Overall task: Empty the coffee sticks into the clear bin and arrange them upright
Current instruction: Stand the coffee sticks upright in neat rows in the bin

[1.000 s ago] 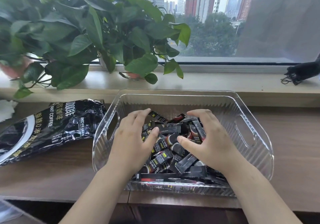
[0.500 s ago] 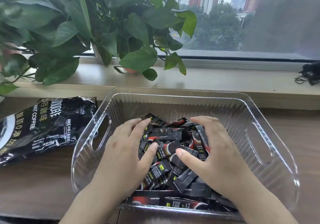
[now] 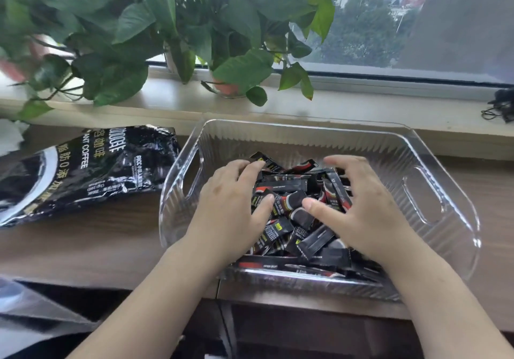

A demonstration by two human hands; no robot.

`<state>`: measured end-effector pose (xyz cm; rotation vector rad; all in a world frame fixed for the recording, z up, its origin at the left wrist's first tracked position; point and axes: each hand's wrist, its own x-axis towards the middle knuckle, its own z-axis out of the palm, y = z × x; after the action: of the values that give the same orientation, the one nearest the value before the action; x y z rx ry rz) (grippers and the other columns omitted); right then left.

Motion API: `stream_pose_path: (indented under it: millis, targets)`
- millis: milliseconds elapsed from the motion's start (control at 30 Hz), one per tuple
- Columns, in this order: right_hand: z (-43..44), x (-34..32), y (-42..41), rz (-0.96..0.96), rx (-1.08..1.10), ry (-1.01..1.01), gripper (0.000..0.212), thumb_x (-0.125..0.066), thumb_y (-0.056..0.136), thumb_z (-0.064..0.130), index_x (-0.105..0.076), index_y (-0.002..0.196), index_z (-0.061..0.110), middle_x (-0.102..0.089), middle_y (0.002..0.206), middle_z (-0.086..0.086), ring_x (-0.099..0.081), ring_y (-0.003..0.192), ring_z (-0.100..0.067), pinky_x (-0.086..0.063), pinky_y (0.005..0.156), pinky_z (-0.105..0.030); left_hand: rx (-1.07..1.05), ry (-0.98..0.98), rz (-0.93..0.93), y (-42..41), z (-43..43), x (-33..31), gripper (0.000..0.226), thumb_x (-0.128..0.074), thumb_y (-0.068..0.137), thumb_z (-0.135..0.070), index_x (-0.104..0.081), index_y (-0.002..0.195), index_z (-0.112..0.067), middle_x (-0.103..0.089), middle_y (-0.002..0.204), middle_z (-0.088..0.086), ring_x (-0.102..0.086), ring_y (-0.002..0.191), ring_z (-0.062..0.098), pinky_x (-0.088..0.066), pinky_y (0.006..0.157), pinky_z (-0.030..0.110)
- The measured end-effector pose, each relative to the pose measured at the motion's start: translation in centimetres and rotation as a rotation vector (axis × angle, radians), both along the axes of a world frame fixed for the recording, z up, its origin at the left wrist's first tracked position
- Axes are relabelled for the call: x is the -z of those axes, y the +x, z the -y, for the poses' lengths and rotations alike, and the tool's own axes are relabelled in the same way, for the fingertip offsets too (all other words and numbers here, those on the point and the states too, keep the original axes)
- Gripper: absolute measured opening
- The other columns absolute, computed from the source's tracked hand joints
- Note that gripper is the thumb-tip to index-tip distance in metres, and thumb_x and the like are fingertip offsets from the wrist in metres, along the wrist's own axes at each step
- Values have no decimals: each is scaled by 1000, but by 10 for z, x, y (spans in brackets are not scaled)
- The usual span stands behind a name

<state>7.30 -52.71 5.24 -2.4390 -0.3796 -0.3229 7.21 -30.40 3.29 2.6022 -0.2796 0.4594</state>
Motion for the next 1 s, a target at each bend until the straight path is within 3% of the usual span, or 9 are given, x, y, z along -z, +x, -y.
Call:
stream_pose_path:
  millis: [100, 567, 1000]
  targets:
    - [-2, -1, -2, -1, 19, 20, 71, -76, 79, 50, -44, 139, 32, -43, 128, 19, -40, 119, 2, -29, 100, -22, -7, 8, -8, -1, -1, 0, 59, -50, 92, -46, -42, 146, -22, -47, 138, 0, -42, 128, 22, -38, 107, 43]
    - [-3, 2, -2, -69, 16, 4, 83, -84, 70, 53, -45, 141, 32, -46, 138, 15, -40, 127, 0, -31, 104, -23, -5, 11, -51, -2, -2, -3, 58, -55, 94, -40, -40, 147, -22, -46, 135, 1, -43, 124, 21, -39, 105, 42]
    - [0, 5, -1, -90, -44, -54, 88, -80, 69, 60, -41, 143, 31, -43, 134, 17, -40, 129, -2, -32, 107, -24, 34, 33, -45, -7, -2, -7, 64, -55, 91, -52, -37, 148, -27, -42, 143, -4, -37, 133, 17, -35, 111, 43]
